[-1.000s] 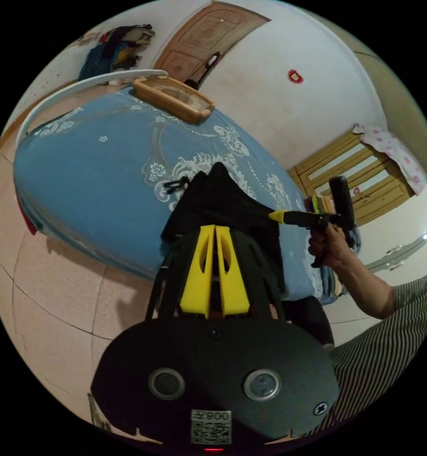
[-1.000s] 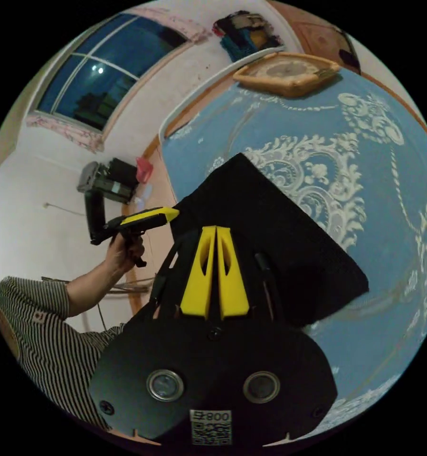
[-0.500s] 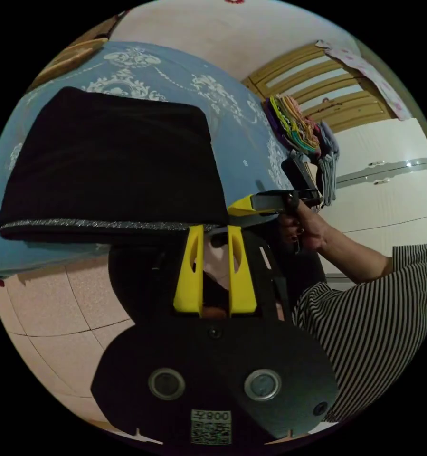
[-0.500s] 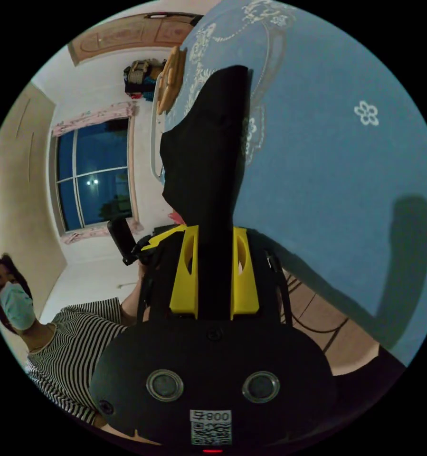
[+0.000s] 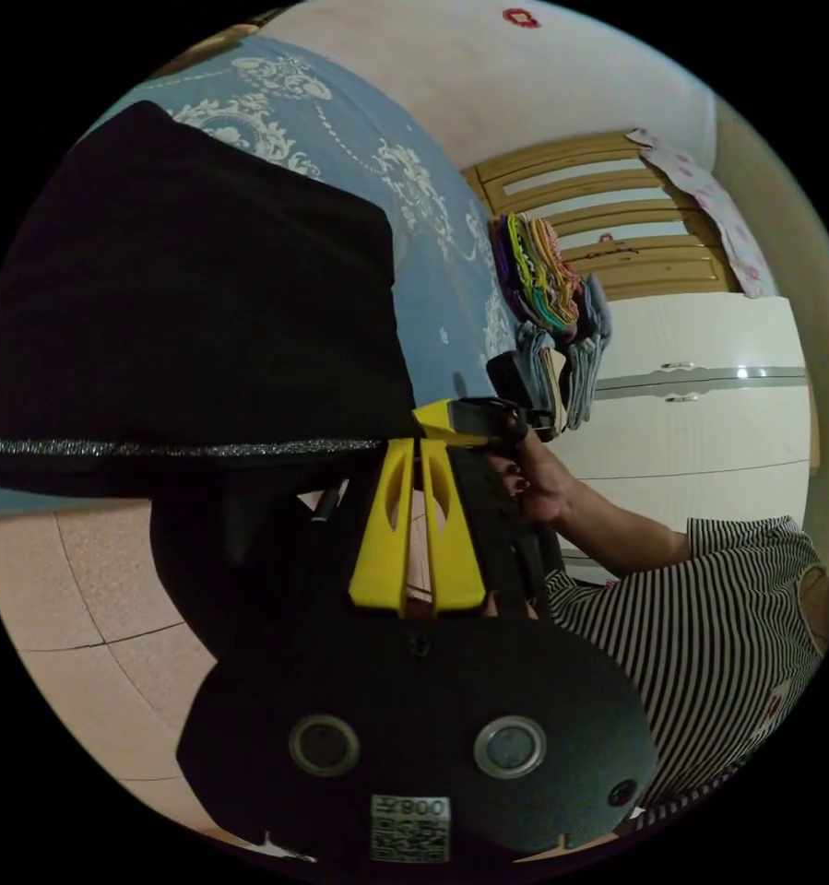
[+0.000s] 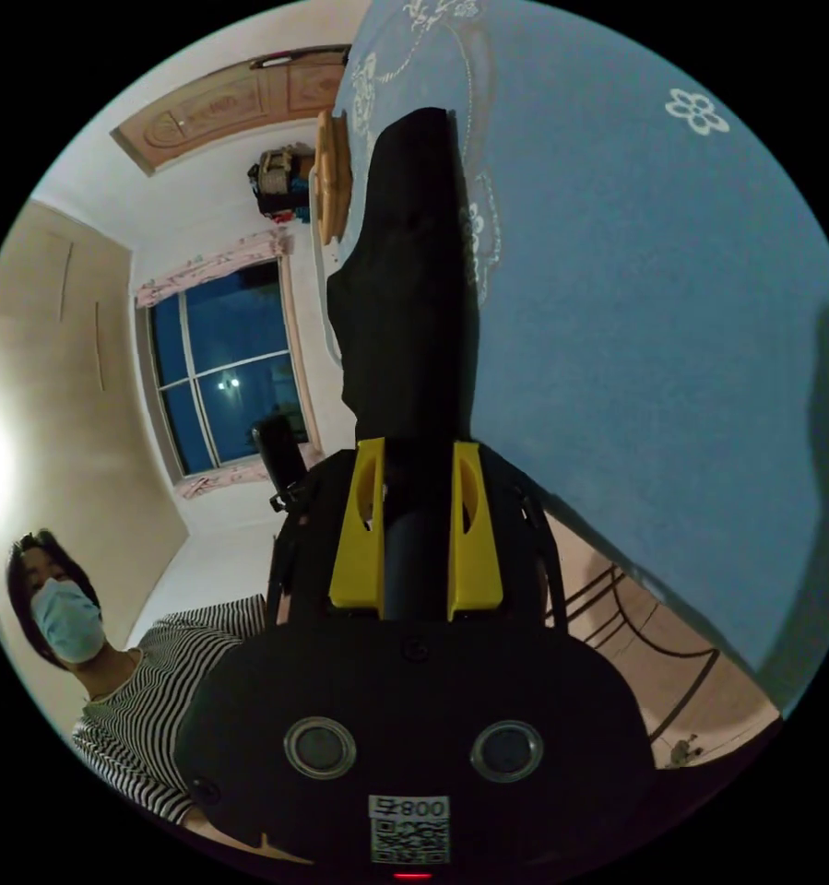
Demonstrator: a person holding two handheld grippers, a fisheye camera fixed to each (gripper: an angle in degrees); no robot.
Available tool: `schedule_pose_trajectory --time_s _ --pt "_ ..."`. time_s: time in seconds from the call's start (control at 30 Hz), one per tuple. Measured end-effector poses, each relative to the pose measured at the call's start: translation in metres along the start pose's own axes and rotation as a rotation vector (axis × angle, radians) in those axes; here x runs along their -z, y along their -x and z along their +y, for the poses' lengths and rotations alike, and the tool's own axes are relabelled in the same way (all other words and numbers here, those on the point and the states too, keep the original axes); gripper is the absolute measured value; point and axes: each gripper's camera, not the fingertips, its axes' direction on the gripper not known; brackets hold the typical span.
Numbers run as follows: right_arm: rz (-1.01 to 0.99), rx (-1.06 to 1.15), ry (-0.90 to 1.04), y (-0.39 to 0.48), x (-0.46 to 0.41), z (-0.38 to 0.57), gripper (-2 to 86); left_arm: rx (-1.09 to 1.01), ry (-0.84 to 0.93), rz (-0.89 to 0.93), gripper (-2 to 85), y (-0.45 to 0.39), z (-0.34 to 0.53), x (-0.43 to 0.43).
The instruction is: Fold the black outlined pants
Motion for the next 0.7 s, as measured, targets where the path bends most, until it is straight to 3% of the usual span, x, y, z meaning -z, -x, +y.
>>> schedule_pose_trajectory --time_s 0.2,0.4,0.57,0.7 --pt "-0.1 -0.061 -0.011 -0.032 0.022 0.016 8.1 0.002 -0.028 0.008 1.5 0.016 -0.004 0.006" --pt "-0.08 -0.008 -0.013 -0.032 0.056 0.036 3.7 0.147 -0.266 -0.001 4.5 0.053 0.027 0.054" --pt "-0.148 0.08 -0.017 -0.017 0.081 0.049 2.8 0.449 -0.593 0.293 12.1 0.133 0.069 0.076" --pt "-0.181 0.129 -0.022 -0.008 0.104 0.06 2.6 0.536 -0.739 0.426 14.9 0.163 0.072 0.069"
